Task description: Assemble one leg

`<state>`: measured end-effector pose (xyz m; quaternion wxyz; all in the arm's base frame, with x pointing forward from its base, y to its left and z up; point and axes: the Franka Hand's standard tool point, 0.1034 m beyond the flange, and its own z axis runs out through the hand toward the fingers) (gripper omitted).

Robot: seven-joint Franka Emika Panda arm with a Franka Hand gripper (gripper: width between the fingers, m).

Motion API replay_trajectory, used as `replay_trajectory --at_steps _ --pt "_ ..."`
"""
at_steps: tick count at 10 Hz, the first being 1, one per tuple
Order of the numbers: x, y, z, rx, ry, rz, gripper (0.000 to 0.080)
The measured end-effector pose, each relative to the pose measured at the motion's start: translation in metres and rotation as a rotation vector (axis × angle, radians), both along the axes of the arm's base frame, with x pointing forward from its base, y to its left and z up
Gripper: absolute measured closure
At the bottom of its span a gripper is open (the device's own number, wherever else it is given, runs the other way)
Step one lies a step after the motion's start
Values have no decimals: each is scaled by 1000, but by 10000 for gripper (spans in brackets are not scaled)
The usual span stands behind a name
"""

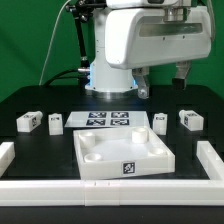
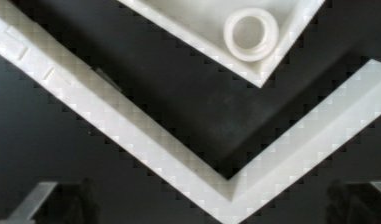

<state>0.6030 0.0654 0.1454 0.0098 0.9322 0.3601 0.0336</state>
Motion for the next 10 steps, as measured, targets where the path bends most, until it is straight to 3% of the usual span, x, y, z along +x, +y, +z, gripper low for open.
replay_trajectory --at_steps 7,10 --pt "0 -1 -1 -1 -8 38 150" --pt "-19 -14 -19 -16 23 285 150"
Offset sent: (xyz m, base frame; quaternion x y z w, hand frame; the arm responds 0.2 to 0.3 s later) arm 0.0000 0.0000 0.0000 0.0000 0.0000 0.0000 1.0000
